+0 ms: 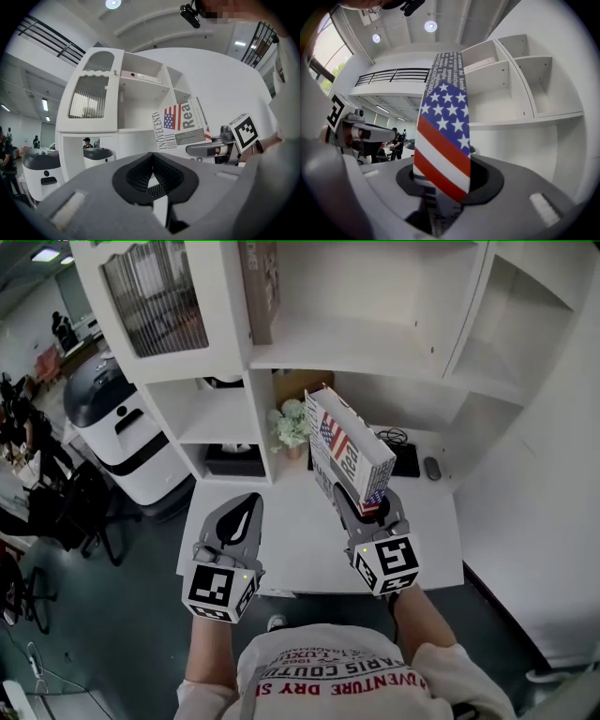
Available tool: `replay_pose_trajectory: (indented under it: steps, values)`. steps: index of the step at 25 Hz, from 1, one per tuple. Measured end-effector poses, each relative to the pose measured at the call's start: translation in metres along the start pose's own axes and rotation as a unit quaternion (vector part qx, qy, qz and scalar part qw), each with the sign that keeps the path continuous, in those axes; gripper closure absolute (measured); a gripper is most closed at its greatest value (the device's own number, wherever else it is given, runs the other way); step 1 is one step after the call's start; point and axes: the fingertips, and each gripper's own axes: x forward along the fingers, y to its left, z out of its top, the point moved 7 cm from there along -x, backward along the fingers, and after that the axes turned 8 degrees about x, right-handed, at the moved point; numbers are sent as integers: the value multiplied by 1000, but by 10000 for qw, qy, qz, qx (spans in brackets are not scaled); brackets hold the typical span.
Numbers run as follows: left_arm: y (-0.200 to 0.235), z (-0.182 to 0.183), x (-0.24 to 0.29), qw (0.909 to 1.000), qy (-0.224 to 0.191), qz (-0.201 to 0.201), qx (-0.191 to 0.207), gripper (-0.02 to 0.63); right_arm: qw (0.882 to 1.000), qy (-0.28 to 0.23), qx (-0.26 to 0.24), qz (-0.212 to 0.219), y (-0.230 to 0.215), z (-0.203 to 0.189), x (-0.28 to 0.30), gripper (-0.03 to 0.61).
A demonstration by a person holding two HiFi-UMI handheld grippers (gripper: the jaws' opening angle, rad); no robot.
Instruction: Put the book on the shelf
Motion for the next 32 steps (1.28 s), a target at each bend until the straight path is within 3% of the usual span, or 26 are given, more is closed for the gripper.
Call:
replay_pose_trajectory:
  steps: [9, 20, 28, 32]
  values:
    - [68, 5, 0, 9961, -577, -655, 101, 609, 9964, -216, -416, -704, 47, 34, 42, 420]
    - [107, 16, 1, 9859, -929, -1379, 181, 609, 9747, -825, -1440, -1496, 73, 136, 86, 420]
    - [123, 24, 23, 9855, -993, -1361, 212, 609, 9617, -1089, -1805, -1751, 50, 192, 138, 419]
    - [131, 29, 37, 9857, -1060, -1284, 269, 609, 9610, -871, -1949, -1756, 27, 205, 178, 419]
